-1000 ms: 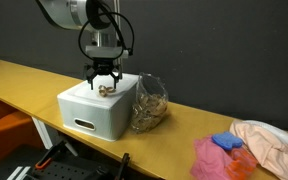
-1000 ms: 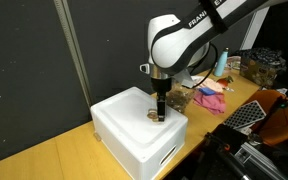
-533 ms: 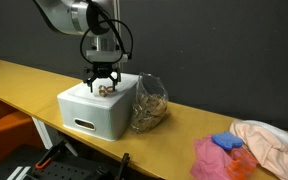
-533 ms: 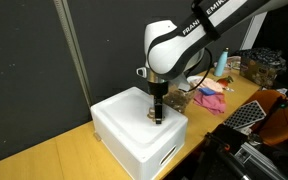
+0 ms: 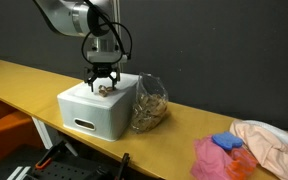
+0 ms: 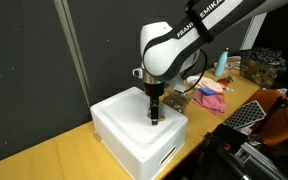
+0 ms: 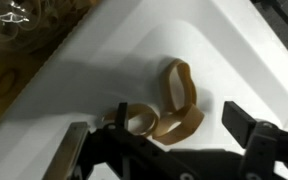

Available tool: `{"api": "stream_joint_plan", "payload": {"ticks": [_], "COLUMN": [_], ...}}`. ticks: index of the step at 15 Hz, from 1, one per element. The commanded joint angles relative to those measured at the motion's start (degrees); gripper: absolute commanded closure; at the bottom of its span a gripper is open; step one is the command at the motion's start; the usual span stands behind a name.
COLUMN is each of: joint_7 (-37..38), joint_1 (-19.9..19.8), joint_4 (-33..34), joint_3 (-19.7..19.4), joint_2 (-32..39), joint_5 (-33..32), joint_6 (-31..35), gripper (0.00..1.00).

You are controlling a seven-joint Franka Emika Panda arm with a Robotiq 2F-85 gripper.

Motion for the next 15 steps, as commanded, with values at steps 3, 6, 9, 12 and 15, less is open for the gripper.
{"api": "stream_joint_plan", "payload": {"ticks": [3, 6, 9, 12, 15], "joint_7": [1.1, 1.2, 1.7, 2.3, 3.2], "joint_1": [0.0, -0.3, -0.4, -0.4, -0.5], "joint_4": [-0.4, -0.4, 0.1, 0.4, 1.0], "joint_3": [0.2, 0.2, 0.1, 0.0, -0.1], "joint_2": [-0.6, -1.0, -0.6, -0.7, -1.3], "joint_5": [-1.8, -2.2, -2.5, -2.8, -3.1], "joint_6": [0.5, 0.6, 0.5, 0.2, -0.2], "gripper": [0.47, 0.69, 0.91, 1.0, 0.99]}}
